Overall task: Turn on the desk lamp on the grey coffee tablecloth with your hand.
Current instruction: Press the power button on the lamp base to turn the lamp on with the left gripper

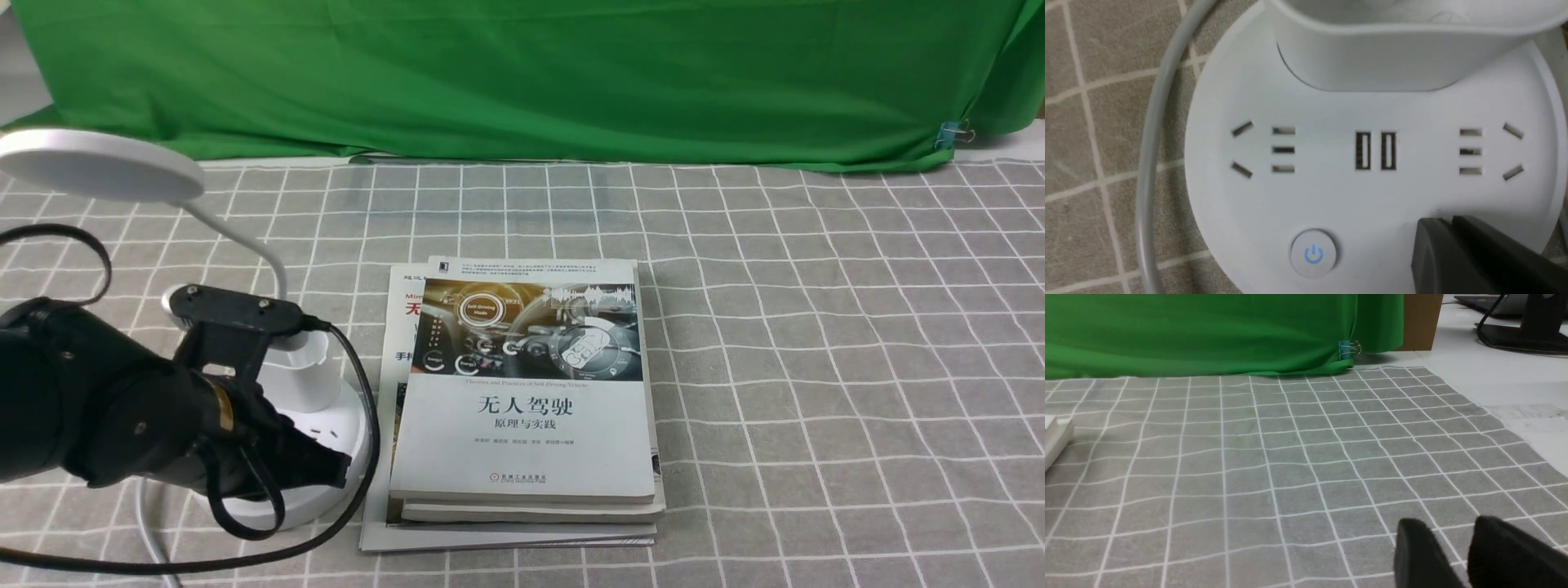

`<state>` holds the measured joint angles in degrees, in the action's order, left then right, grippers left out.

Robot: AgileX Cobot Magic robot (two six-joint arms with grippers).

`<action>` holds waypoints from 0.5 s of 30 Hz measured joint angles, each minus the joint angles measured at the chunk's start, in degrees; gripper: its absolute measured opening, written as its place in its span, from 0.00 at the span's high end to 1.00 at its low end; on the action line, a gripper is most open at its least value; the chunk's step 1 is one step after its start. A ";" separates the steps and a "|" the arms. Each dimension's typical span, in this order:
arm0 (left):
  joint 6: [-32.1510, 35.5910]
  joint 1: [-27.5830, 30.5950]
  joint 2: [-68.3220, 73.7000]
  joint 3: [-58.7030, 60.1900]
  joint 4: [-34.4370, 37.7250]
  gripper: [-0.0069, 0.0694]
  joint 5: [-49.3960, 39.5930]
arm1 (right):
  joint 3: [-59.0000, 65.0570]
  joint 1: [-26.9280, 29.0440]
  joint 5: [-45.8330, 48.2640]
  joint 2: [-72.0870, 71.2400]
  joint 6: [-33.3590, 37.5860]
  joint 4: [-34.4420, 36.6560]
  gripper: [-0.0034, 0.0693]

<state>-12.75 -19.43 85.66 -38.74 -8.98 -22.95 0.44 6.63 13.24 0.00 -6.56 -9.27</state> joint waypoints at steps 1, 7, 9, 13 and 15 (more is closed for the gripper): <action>0.13 0.00 0.58 -0.21 0.09 0.89 0.08 | 0.00 0.00 0.00 0.00 0.00 0.00 0.62; -0.35 0.00 -1.06 -0.19 -0.10 0.89 -0.37 | 0.00 0.00 0.00 0.00 0.00 0.00 0.62; -0.54 0.00 -2.60 0.02 -0.10 0.89 -1.35 | 0.00 0.00 0.00 0.00 0.00 0.00 0.62; -0.61 0.00 -11.33 0.34 -0.10 0.89 -4.29 | 0.00 0.00 0.00 0.00 0.00 0.00 0.62; -0.08 0.00 -16.03 0.51 0.44 0.89 -6.95 | 0.00 0.00 0.00 0.00 0.00 0.00 0.62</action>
<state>-12.83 -19.43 69.63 -38.23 -8.54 -29.90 0.44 6.63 13.24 0.00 -6.56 -9.27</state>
